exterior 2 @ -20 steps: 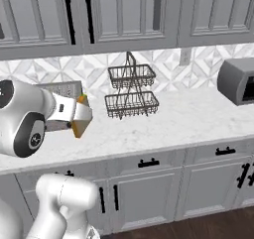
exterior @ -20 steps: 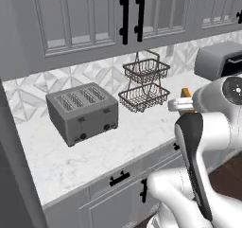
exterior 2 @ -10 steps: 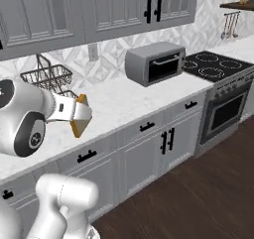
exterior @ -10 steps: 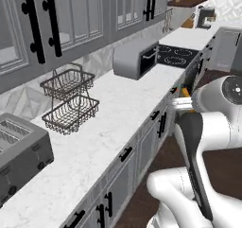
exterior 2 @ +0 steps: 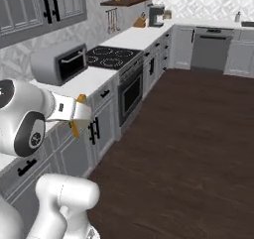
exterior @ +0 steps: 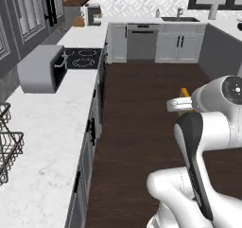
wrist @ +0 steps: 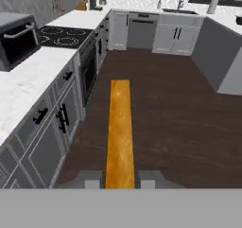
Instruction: Start the toaster. Once the lever pops up, take the bread to the plate on the dining counter.
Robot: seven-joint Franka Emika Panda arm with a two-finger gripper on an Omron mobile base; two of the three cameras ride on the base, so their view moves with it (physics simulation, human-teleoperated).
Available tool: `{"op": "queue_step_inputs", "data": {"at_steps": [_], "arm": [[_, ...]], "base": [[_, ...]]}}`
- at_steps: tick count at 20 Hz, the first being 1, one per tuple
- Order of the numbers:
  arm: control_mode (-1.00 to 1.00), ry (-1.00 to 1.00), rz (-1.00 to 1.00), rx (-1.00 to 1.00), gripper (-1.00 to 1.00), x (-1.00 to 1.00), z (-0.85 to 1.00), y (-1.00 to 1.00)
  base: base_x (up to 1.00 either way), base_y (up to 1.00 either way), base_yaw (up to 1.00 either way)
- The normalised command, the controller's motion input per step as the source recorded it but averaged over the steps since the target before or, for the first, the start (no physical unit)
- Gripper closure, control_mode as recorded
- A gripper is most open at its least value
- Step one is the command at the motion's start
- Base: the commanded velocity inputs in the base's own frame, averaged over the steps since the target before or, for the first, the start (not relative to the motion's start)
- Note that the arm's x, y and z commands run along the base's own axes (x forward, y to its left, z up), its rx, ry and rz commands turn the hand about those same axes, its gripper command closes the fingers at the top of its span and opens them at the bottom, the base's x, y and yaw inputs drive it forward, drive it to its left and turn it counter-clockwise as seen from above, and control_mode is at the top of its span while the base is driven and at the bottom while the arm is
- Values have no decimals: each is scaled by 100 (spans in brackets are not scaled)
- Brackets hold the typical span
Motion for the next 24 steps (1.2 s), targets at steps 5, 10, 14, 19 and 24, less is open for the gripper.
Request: {"op": "queue_step_inputs", "data": {"at_steps": [5,10,14,19,24], "arm": [[100,0,0,0,100,0,0,0],[100,0,0,0,100,0,0,0],[100,0,0,0,100,0,0,0],[100,0,0,0,100,0,0,0],[100,0,0,0,100,0,0,0]], "base": [[0,-34,-84],[18,-35,-76],[85,-10,-35],[100,0,-3],[100,1,0]]}}
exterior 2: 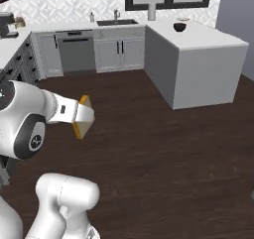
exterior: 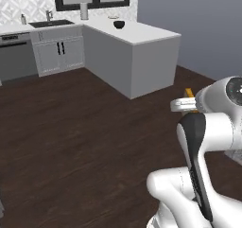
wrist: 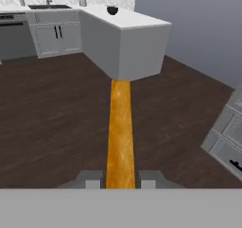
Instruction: Start the toaster. Once the lever pops up, take the bread to the plate on the dining counter.
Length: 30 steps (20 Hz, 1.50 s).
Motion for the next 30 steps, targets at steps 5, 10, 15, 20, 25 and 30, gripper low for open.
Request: {"op": "queue_step_inputs", "data": {"at_steps": [5,10,15,20,25,30], "arm": [[100,0,0,0,100,0,0,0],[100,0,0,0,100,0,0,0],[100,0,0,0,100,0,0,0],[100,0,0,0,100,0,0,0],[100,0,0,0,100,0,0,0],[100,0,0,0,100,0,0,0]], "base": [[100,0,0],[100,0,0],[100,0,2],[100,0,3],[100,-1,5],[100,-9,8]]}}
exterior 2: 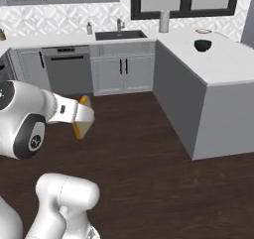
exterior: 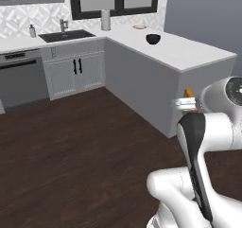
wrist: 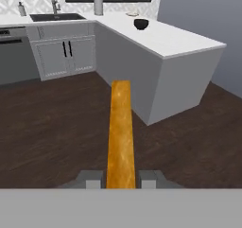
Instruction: Start the toaster. Once the lever pops up, take the bread to the plate on the dining counter.
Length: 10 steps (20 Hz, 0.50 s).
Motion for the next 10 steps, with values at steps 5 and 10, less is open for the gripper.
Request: {"op": "queue_step_inputs", "data": {"at_steps": [5,10], "arm": [[100,0,0,0,100,0,0,0],[100,0,0,0,100,0,0,0]], "base": [[100,-47,1],[100,-95,0]]}}
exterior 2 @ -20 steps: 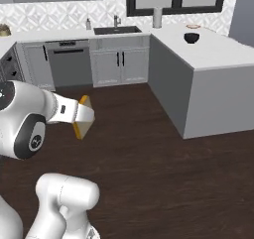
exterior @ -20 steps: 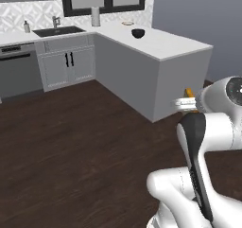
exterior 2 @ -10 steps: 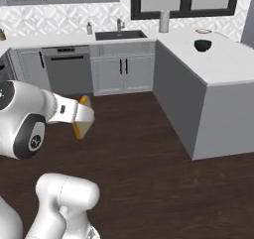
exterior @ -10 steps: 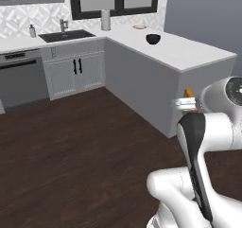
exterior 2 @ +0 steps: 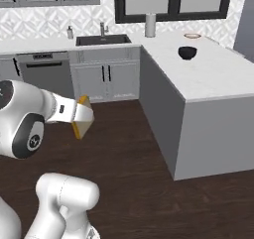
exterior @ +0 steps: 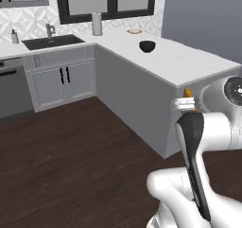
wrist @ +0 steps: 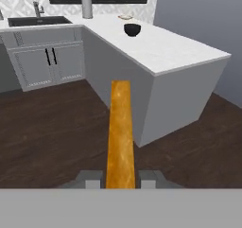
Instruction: Start the toaster. Once the lever pops up, take the bread to the plate on the dining counter.
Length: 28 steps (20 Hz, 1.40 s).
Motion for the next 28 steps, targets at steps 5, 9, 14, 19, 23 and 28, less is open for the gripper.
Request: {"op": "queue_step_inputs", "data": {"at_steps": [5,9,14,19,23,28], "arm": [[100,0,0,0,100,0,0,0],[100,0,0,0,100,0,0,0],[100,0,0,0,100,0,0,0],[100,0,0,0,100,0,0,0],[100,0,0,0,100,0,0,0],[100,0,0,0,100,0,0,0]], "base": [[100,-100,1],[100,-100,7],[99,-100,12],[60,-100,24],[39,-100,25],[33,-100,23]]}}
